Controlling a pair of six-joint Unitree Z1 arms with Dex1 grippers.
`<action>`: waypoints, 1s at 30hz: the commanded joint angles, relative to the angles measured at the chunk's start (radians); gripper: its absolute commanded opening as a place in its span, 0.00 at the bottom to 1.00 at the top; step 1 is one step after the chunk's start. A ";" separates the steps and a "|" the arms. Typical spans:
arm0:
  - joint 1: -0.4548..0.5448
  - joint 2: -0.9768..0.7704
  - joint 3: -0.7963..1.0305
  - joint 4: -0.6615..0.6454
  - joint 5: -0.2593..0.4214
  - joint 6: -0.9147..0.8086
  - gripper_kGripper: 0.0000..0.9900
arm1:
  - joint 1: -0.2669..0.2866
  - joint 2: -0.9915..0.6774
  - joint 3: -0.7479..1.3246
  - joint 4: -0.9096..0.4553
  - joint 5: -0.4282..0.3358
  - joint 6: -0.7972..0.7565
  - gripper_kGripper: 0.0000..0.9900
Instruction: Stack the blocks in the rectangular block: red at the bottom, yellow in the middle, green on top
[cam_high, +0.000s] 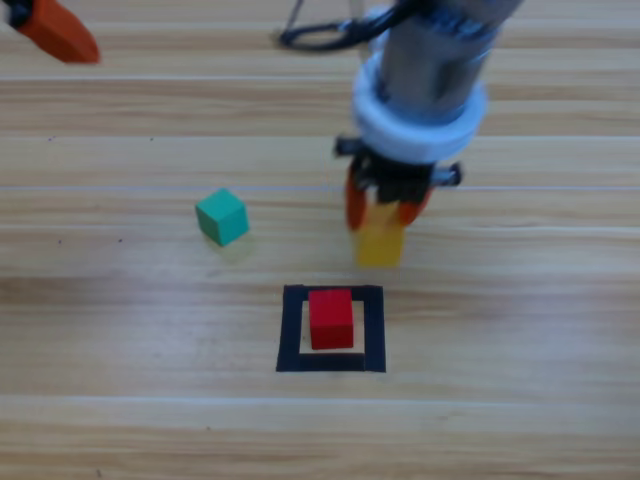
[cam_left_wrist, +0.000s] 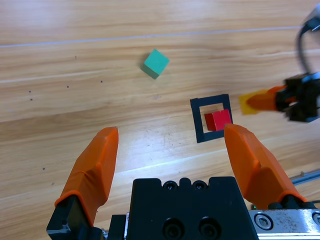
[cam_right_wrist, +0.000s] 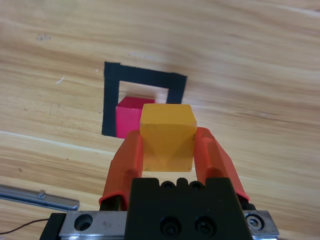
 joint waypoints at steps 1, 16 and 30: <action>0.038 -0.021 0.017 0.025 -0.008 -0.017 0.92 | 0.094 0.127 -0.053 0.020 -0.008 0.007 0.10; 0.053 -0.024 0.051 0.026 -0.019 -0.032 0.93 | 0.103 0.192 -0.123 0.040 -0.018 0.005 0.10; 0.053 -0.003 0.075 0.013 -0.034 -0.043 0.93 | 0.108 0.210 -0.146 0.066 -0.031 0.022 0.10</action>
